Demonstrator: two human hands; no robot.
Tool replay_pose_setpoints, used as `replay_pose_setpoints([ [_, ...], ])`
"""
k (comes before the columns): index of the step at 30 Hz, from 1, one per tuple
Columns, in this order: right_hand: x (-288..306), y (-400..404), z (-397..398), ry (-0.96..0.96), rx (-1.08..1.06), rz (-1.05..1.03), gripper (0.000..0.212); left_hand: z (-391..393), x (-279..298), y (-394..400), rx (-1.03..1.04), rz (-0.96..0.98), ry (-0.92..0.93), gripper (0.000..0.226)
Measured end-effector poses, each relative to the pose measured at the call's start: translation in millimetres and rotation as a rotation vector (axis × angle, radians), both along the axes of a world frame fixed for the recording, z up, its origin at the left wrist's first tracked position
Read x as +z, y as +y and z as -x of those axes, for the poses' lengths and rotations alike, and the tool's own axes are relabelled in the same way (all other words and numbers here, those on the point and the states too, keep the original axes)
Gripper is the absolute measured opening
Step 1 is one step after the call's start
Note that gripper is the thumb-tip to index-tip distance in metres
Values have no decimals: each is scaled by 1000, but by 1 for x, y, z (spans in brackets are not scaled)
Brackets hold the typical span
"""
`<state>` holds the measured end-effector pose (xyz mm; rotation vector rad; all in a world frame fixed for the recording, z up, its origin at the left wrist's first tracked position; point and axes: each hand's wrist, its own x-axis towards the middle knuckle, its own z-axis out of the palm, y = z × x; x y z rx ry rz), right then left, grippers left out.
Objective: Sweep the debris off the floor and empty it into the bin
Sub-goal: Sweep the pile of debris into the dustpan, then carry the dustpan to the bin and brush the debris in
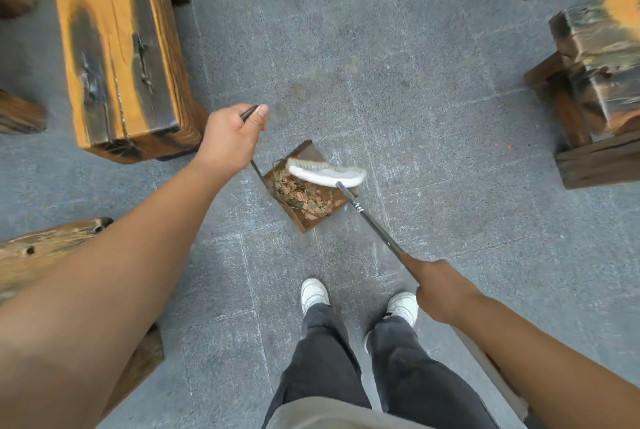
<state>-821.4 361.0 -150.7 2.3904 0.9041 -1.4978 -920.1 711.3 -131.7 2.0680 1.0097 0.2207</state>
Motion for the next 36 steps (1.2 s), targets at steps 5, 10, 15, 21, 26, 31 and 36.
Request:
replay_pose_setpoints([
  [5,64,48,-18,-55,15,-5,74,-16,73,29,36,0,-67,35],
  [10,110,99,-49,-107,35,-28,72,-53,127,67,115,-16,-139,36],
  [15,118,171,-113,-142,113,-80,58,-117,154,127,180,-39,-173,37],
  [21,130,270,-224,-140,202,-111,61,-215,172,206,262,-69,-158,37],
  [26,163,355,-315,-147,268,-110,57,-294,204,282,316,-144,-173,38],
  [31,179,454,-392,-190,330,-122,55,-362,223,382,367,-141,-204,38],
  [36,172,569,-459,-202,331,-121,58,-431,221,499,385,-82,-197,36],
])
